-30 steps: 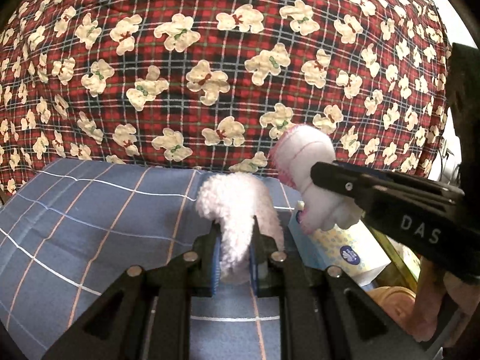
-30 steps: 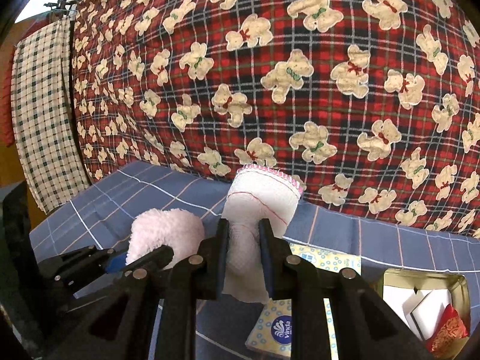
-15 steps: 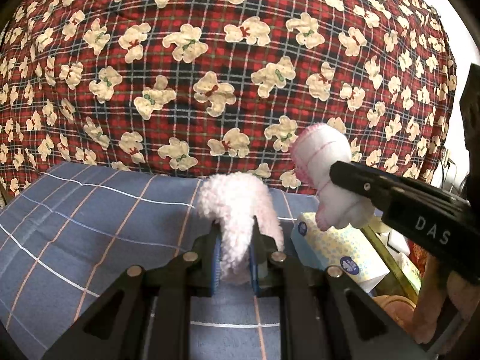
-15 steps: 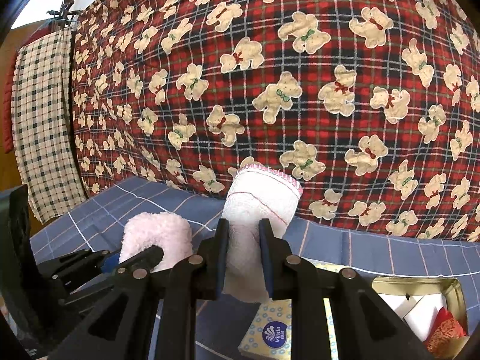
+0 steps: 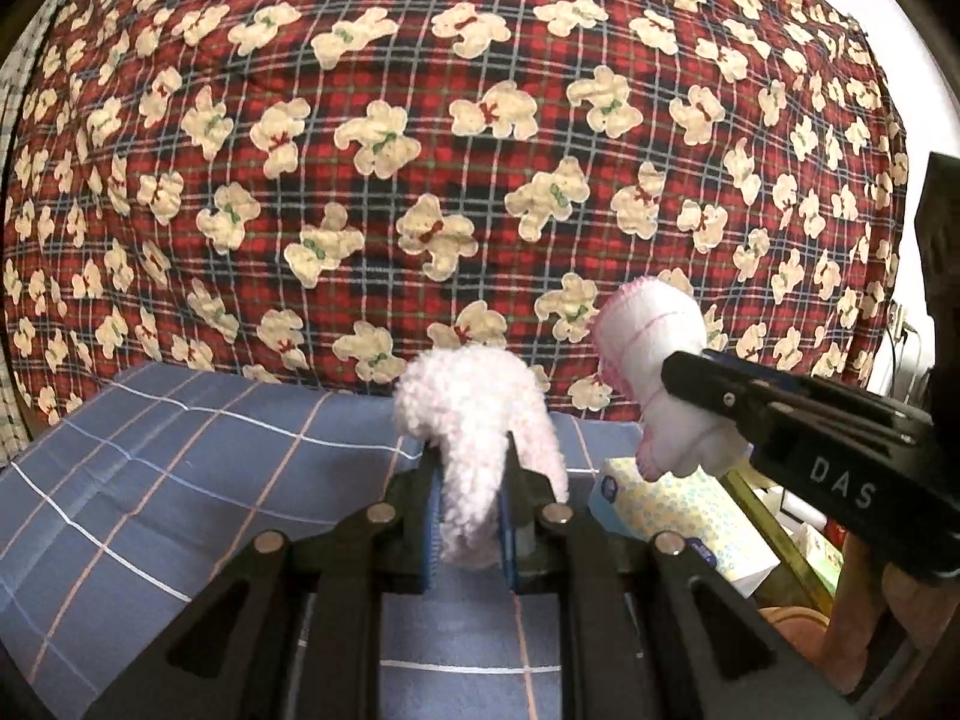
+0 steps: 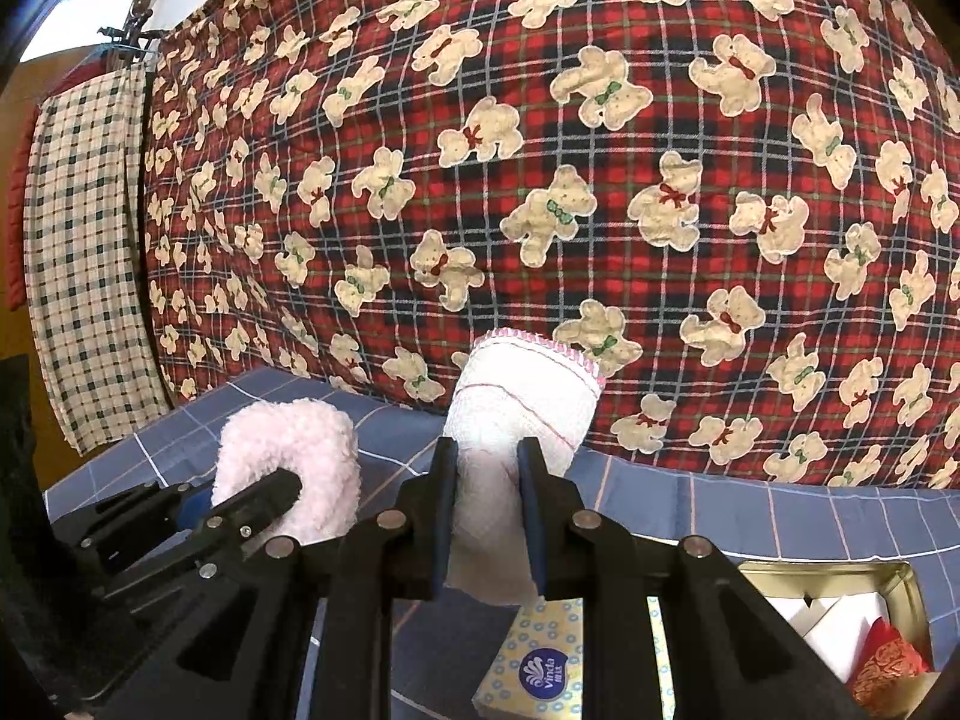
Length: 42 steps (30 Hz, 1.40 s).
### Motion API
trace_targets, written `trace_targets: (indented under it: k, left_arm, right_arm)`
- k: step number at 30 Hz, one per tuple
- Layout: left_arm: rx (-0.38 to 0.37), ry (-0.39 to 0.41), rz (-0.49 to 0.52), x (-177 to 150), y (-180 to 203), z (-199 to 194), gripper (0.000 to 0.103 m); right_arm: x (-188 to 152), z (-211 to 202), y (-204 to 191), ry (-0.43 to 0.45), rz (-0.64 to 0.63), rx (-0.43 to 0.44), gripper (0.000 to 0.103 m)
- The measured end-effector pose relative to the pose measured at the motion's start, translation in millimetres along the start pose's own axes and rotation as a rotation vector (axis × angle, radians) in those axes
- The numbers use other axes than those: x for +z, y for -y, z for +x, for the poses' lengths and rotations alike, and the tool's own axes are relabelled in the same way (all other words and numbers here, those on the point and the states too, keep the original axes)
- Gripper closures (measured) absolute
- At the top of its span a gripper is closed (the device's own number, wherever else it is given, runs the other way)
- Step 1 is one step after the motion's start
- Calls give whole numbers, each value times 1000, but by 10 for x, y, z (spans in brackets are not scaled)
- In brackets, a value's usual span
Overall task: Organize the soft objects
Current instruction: 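Lift and carry the pink sock and white towel roll with both tools over the tray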
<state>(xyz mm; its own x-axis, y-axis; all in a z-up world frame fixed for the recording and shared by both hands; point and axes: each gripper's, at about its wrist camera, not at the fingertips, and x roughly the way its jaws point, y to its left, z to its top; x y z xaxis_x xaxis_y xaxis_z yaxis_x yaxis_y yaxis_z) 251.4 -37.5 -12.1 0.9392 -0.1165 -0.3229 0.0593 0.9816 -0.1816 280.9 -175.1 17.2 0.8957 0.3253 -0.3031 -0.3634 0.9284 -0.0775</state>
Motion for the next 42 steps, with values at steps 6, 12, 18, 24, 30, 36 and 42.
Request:
trace_targets:
  k: [6, 12, 18, 24, 30, 36, 42]
  left_arm:
    - [1, 21, -3, 19, 5, -31, 90]
    - [-2, 28, -3, 29, 16, -53, 90]
    - [-9, 36, -1, 36, 37, -73, 90]
    - [-18, 45, 1, 42, 56, -90, 90]
    - [-29, 47, 9, 41, 91, -107, 90]
    - [-57, 47, 13, 50, 131, -133, 90]
    - [-71, 57, 29, 54, 196, -170, 90]
  right_arm:
    - [7, -49, -5, 27, -5, -2, 81]
    - [14, -90, -38, 44, -26, -3, 81]
    - [11, -137, -10, 61, -16, -10, 81]
    - [12, -209, 41, 86, 4, -8, 81]
    - [13, -292, 76, 82, 23, -6, 81]
    - [-38, -408, 161, 47, 63, -4, 81]
    - [-72, -588, 227, 54, 62, -2, 81]
